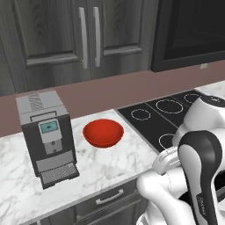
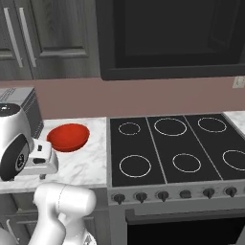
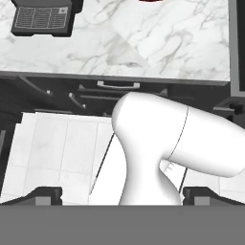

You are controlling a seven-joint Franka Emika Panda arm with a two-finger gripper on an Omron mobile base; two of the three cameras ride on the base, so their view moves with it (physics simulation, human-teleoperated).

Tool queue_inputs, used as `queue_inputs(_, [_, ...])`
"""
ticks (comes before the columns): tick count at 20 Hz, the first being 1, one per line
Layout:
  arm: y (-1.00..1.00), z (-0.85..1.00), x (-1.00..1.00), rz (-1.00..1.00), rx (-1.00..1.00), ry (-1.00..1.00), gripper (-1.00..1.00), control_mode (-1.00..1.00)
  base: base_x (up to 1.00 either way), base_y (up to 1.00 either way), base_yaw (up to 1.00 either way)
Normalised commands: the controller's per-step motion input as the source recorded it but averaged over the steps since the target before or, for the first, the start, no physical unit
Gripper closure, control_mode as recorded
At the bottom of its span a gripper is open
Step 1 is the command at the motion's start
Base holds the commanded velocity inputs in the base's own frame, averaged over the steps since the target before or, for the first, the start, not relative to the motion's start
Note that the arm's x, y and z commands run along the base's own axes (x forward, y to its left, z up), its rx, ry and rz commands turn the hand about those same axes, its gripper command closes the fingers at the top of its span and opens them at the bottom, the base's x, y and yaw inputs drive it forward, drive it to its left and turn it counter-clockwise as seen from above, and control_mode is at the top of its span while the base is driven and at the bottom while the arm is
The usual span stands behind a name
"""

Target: Pick the cup and bowl from the counter and place them on the counter next to the sink.

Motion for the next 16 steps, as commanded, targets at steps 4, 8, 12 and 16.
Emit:
queue_inputs(4, [0.0,0.0,0.0,0.0,0.0,0.0,-1.0,-1.0,0.0,0.0,0.0])
queue_inputs(8, [0.0,0.0,0.03,0.0,0.12,0.0,-1.0,-1.0,0.0,0.0,0.0])
queue_inputs(12, [0.0,0.0,0.45,-0.12,0.28,-0.01,-1.0,-1.0,0.0,0.0,0.0])
queue_inputs(16, [0.01,0.0,0.46,-0.25,0.17,0.0,-1.0,-1.0,0.0,0.0,0.0])
